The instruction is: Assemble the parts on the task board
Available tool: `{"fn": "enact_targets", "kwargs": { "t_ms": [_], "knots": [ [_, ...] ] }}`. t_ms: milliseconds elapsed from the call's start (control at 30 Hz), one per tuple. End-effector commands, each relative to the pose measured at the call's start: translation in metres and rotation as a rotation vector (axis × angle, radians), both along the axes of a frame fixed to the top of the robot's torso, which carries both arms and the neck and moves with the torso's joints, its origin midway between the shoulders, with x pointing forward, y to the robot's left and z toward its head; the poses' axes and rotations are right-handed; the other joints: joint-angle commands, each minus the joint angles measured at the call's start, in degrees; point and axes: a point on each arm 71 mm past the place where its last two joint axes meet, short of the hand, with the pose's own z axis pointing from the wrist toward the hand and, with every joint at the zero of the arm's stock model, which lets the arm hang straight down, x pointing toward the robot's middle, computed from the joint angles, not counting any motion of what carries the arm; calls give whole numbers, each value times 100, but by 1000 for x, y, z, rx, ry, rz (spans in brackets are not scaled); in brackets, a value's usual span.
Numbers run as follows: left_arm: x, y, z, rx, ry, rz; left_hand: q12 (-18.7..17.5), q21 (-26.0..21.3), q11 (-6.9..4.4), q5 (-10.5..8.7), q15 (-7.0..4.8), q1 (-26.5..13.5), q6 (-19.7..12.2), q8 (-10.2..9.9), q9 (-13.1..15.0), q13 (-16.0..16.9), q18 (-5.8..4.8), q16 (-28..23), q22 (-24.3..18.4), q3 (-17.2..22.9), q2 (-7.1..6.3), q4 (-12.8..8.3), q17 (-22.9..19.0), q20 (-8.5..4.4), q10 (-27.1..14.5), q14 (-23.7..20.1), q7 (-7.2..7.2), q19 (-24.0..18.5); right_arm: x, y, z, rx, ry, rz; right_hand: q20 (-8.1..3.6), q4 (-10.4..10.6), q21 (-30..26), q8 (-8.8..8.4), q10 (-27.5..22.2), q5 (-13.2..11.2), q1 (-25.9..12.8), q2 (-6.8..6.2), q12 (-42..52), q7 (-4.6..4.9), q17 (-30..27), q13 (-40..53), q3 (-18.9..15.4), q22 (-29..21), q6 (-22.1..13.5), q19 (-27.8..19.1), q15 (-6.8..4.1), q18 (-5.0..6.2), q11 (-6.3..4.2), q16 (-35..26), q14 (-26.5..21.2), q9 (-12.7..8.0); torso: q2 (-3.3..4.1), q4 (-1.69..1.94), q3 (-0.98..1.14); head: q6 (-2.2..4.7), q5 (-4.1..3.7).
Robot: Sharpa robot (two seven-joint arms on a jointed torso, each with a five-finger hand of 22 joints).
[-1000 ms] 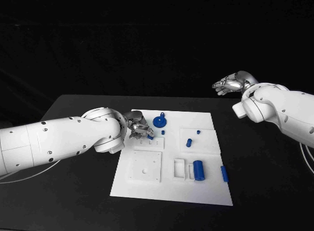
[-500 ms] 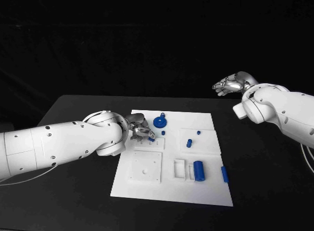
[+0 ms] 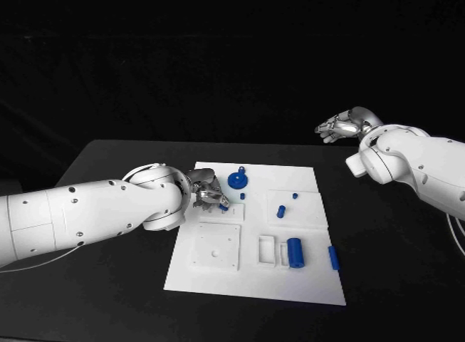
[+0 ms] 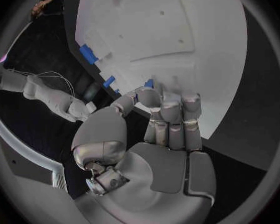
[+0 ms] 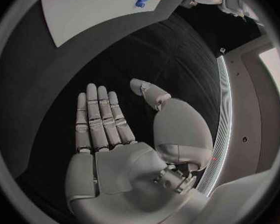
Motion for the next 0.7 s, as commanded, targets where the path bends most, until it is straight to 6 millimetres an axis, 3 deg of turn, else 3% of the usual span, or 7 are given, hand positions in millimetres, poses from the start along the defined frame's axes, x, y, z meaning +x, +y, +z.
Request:
{"fn": "enact_targets", "kwargs": {
  "t_ms": [33,700],
  "knots": [
    [-2,-2,-4,35,18,-25,16,13,-255,24,-370,67,1171,16,1393,-7,93,39,4,37,8,-6,-8,-598,-280,78,-692,41,0,3,0,-9,0,23,8,26,-39,20,-18,24,-26,43,-14,-12,-8,-7,7,6,-46,-29,20,-41,28,-26,-38,-7,2,-2,-4,-10,-4],
    [-2,2,-9,37,65,-10,23,11,-253,42,-367,75,1172,8,1396,-15,92,46,4,40,11,-6,-22,-594,-282,75,-690,37,0,2,-1,-5,4,28,24,31,-59,37,-26,139,-59,44,-8,-8,-27,-58,-36,29,-58,-46,25,-34,34,-38,-47,-33,-1,0,0,-38,-16]
  ]
}}
